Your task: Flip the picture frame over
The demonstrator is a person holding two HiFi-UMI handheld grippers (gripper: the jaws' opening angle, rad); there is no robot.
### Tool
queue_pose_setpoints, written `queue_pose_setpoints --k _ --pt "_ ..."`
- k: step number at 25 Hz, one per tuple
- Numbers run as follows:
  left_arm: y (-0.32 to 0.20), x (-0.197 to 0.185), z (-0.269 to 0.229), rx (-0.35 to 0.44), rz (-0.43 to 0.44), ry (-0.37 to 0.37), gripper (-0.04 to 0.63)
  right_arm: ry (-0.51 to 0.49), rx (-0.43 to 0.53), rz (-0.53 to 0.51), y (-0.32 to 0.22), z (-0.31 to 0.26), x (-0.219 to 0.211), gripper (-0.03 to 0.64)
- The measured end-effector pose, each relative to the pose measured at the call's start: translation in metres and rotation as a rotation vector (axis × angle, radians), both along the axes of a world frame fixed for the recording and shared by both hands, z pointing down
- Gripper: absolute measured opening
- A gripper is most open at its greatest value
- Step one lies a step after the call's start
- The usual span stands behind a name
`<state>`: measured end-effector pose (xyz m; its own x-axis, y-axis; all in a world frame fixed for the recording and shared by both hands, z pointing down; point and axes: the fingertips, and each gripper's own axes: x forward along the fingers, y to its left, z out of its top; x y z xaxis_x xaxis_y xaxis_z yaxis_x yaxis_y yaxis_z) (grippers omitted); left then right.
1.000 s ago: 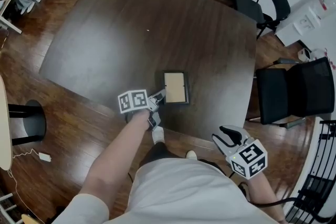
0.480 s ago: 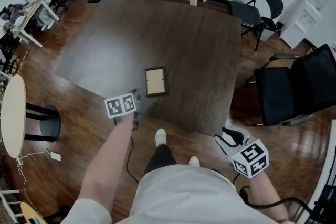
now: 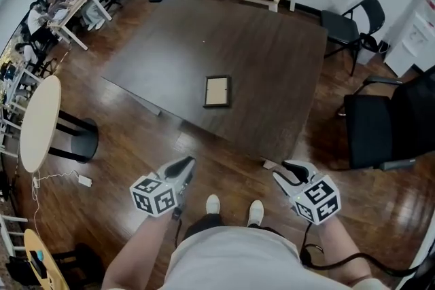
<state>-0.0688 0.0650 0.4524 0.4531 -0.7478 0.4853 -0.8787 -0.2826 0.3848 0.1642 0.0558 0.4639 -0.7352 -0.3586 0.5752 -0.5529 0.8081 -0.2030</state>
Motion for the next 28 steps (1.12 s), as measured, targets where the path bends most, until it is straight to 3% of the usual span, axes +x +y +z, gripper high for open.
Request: queue_pose_setpoints --k 5,8,14,20,28 --pt "0.054 0.031 -0.013 0.053 0.077 0.053 0.032 0.011 0.003 -0.025 0.029 0.003 -0.017 0.132" --pt "0.081 0.031 -0.016 0.072 0.142 0.044 0.032 0.006 0.009 -0.019 0.051 0.003 -0.033 0.132" --pt "0.138 -0.002 -0.034 0.104 0.25 0.012 0.027 -0.02 0.044 0.076 0.083 -0.012 -0.058 0.133" --pt "0.179 -0.056 -0.04 0.16 0.252 0.022 0.023 -0.01 0.057 0.115 0.137 -0.015 -0.095 0.138" --pt "0.207 -0.08 -0.031 0.186 0.335 0.03 0.023 0.013 0.109 0.161 0.193 -0.035 -0.121 0.138"
